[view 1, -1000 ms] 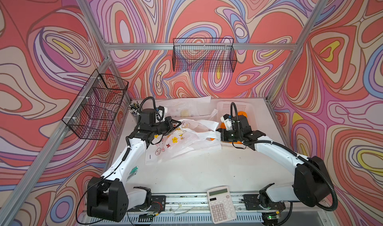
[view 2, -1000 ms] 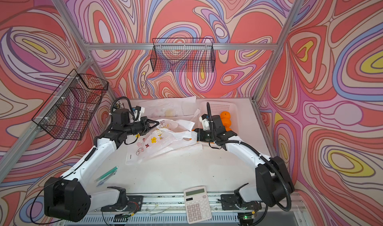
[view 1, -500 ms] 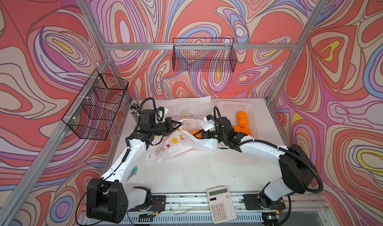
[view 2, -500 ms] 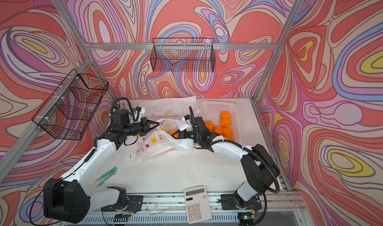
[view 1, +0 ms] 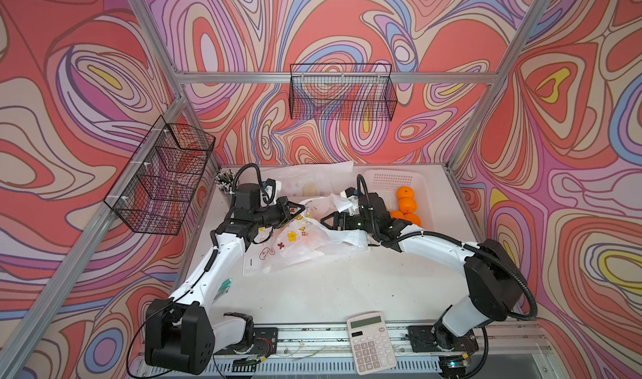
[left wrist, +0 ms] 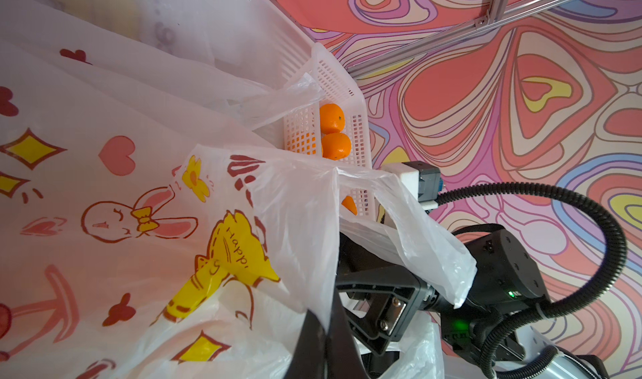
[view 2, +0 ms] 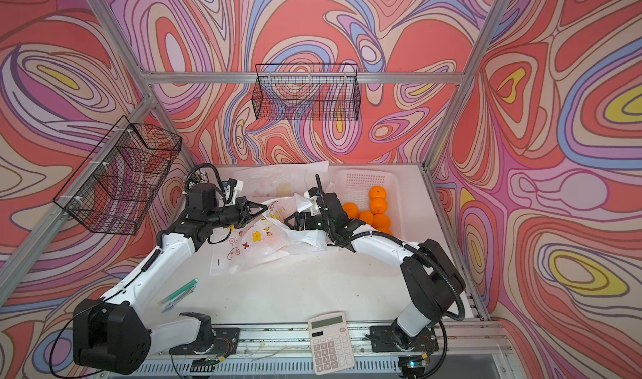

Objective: Place the oranges into plastic bags & tie knots
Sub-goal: Place the orange in the plastic bag, then adjust the plastic bag at the center of the board.

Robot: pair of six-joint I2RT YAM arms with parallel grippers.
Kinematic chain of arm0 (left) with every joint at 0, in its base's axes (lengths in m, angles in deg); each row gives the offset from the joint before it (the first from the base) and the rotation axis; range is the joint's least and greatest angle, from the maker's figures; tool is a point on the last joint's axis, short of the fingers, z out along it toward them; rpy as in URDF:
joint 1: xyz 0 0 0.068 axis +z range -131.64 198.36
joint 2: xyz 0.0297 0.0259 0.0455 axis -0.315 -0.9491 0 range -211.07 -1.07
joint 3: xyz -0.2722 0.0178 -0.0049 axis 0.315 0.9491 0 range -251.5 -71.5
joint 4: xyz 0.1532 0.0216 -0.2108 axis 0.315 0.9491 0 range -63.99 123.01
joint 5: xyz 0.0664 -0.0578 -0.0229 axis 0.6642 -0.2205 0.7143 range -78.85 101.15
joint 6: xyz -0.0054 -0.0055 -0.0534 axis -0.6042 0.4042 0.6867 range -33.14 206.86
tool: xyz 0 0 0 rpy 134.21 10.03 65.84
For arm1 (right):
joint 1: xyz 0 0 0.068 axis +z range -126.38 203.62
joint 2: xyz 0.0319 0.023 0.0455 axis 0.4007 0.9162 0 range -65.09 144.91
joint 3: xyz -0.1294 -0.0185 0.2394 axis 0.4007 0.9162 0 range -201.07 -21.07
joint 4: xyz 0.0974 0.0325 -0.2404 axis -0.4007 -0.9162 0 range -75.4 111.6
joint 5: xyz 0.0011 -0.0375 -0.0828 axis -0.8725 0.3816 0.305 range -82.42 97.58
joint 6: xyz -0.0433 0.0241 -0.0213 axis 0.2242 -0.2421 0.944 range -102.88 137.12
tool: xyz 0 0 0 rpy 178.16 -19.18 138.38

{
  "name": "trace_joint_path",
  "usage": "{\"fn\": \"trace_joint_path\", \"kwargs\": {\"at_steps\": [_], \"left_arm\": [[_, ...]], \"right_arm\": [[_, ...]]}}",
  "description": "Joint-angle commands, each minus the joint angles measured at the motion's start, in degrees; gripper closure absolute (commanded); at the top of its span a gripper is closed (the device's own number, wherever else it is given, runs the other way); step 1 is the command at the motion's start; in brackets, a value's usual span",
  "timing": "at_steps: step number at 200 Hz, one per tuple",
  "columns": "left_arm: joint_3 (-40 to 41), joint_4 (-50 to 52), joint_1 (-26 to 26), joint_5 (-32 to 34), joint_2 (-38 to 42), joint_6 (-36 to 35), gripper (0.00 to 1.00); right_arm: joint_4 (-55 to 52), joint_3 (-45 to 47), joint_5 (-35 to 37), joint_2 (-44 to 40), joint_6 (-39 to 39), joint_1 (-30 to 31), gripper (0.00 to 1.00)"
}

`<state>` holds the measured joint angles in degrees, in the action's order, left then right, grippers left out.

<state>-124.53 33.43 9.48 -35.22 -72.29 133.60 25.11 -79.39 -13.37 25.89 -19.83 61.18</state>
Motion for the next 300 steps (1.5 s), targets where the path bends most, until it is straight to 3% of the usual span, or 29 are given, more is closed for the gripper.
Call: {"fn": "trace_joint_path", "kwargs": {"at_steps": [1, 125, 198, 232, 300], "left_arm": [[1.09, -2.02, 0.45, -0.96, 0.91, -0.15, 1.00], [3.29, -5.37, -1.37, -1.88, 0.82, -0.50, 1.00], [3.34, -7.00, -2.54, -1.35, -0.41, -0.85, 1.00], [3.14, -7.59, -2.66, -1.31, -1.15, -0.71, 1.00], [3.06, -8.45, -3.24, -1.46, -1.20, -0.47, 1.00]], "right_arm": [[-1.91, 1.59, 2.73, -3.86, 1.26, -0.43, 0.12], [-12.24, 13.62, 5.04, -21.65, 4.25, -7.70, 0.10], [-22.51, 8.90, 3.64, -32.10, 6.29, -10.43, 0.13], [-18.68, 4.51, -0.55, -30.94, 4.17, -10.46, 0.14], [-13.60, 4.62, 3.15, -22.72, 1.48, -10.35, 0.15]]}}
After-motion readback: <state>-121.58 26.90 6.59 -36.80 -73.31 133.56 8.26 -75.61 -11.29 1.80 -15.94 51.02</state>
